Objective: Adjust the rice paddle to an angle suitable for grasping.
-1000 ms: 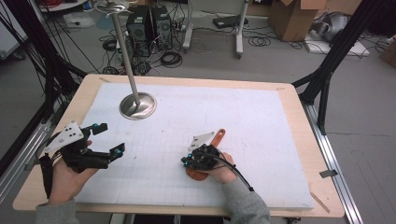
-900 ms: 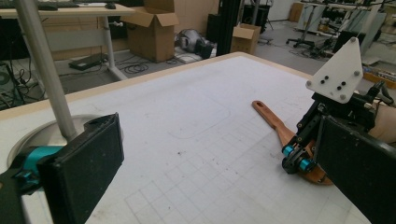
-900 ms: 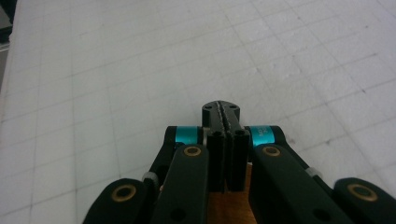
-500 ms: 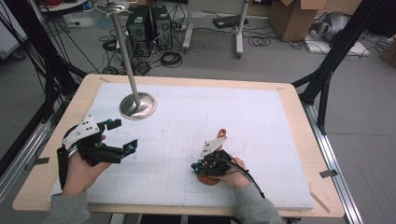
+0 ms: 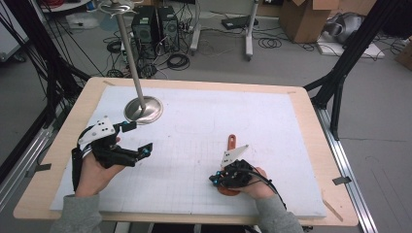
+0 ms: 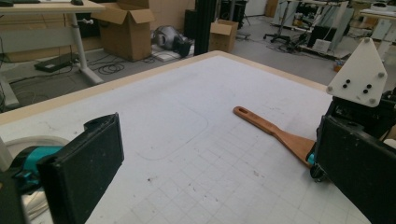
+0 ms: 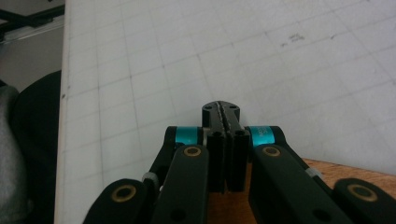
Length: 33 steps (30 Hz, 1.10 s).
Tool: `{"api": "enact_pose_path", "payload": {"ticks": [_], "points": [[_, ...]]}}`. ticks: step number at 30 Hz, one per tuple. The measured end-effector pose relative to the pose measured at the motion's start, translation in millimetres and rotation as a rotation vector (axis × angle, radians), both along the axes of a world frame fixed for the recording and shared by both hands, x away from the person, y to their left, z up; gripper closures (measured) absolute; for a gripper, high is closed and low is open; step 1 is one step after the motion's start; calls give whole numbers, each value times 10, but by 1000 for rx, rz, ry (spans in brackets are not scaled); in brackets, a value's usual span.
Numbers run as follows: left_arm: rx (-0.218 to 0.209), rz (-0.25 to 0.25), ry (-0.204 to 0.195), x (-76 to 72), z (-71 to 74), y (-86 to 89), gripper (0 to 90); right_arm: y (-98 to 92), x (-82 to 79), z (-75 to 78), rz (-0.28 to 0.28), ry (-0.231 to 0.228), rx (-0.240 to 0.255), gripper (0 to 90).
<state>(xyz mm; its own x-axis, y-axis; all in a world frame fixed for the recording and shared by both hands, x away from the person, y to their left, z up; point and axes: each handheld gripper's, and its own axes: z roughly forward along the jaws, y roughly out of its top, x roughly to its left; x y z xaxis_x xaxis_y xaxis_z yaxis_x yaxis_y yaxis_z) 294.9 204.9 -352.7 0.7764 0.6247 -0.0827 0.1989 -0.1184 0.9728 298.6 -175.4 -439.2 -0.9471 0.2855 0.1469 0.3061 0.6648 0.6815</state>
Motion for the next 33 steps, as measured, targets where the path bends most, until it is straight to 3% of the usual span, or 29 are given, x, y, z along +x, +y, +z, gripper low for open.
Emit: {"api": "enact_pose_path", "payload": {"ticks": [9,14,19,23,27,33], "points": [[0,-19,2,37,-8,-71,20,-194,-24,-10,9,49,19,893],[3,-25,4,39,-10,-95,20,-252,-26,16,36,11,39,893],[0,-18,2,25,-9,-80,20,-451,23,110,-45,-45,86,893],[9,-17,5,12,-20,-67,20,-664,77,160,-155,-89,93,894],[17,-13,9,1,-35,-56,20,-823,146,117,-251,-111,55,894],[17,-3,9,-20,-40,-20,20,-890,233,-2,-325,-101,13,894]]}}
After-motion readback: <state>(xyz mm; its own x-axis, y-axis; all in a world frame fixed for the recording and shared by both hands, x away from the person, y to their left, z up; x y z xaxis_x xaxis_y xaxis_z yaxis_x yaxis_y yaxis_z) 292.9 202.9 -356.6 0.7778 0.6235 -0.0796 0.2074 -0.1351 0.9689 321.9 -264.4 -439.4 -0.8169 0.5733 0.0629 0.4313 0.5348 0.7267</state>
